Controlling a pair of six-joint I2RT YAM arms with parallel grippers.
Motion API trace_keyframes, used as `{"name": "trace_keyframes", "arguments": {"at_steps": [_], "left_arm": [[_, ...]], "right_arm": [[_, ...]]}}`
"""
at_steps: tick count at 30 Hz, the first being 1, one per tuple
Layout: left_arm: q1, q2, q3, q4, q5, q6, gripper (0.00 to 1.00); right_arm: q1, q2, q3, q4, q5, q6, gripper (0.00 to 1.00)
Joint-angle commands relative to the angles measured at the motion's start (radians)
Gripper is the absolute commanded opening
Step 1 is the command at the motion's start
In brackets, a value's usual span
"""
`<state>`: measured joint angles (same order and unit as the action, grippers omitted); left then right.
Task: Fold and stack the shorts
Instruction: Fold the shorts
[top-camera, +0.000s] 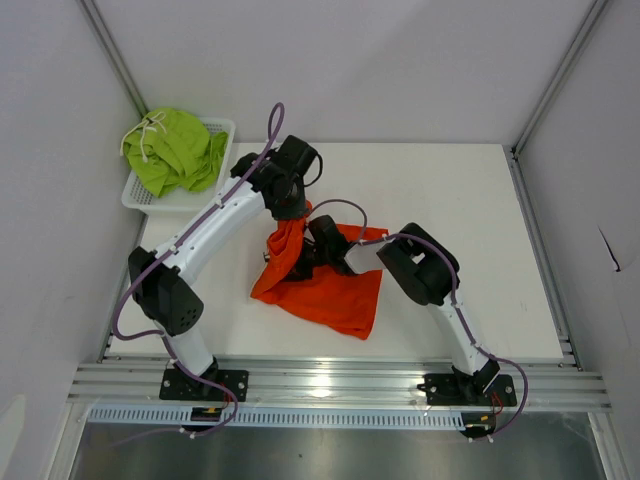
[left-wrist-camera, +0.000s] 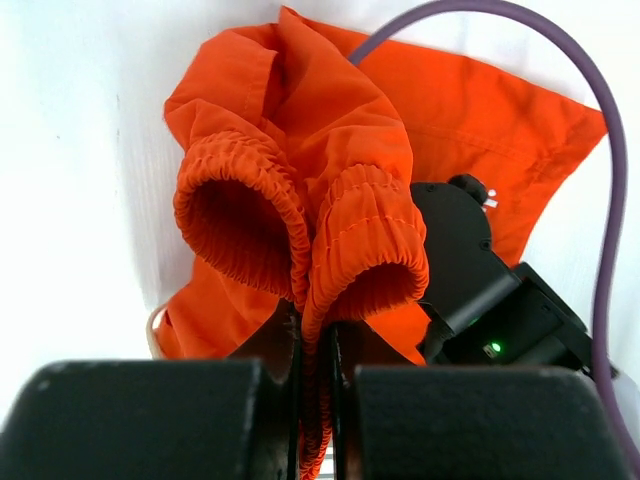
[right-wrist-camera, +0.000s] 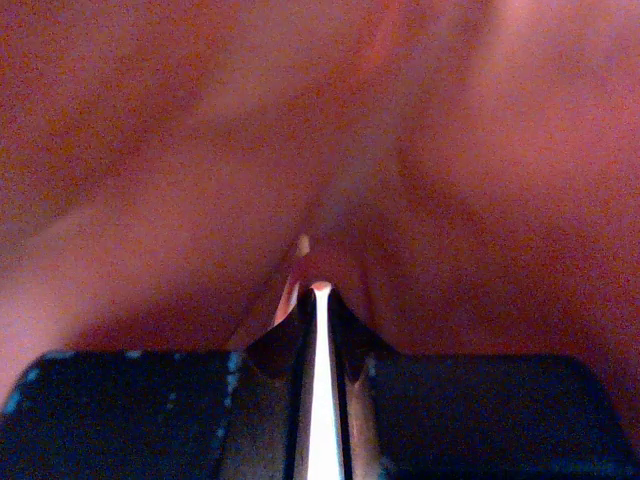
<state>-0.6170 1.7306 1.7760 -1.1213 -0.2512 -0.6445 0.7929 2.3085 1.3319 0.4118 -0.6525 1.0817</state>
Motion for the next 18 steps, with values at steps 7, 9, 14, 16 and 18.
{"name": "trace_keyframes", "arguments": {"at_steps": [7, 9, 14, 16, 18], "left_arm": [[0.002, 0.001, 0.152, -0.067, -0.056, 0.049, 0.00], [0.006, 0.000, 0.154, -0.072, -0.059, 0.051, 0.00], [0.022, 0.000, 0.114, -0.063, -0.062, 0.054, 0.00], [0.026, -0.002, 0.096, -0.051, -0.057, 0.057, 0.01], [0.034, -0.006, 0.091, -0.049, -0.057, 0.057, 0.00]], "right_arm": [[-0.053, -0.172, -0.003, -0.223, 0.105, -0.131, 0.19], [-0.058, -0.192, -0.022, -0.225, 0.105, -0.131, 0.21], [-0.072, -0.254, -0.094, -0.156, 0.070, -0.097, 0.19], [-0.069, -0.274, -0.118, -0.156, 0.054, -0.098, 0.14], [-0.058, -0.279, -0.128, -0.162, 0.037, -0.101, 0.04]]}}
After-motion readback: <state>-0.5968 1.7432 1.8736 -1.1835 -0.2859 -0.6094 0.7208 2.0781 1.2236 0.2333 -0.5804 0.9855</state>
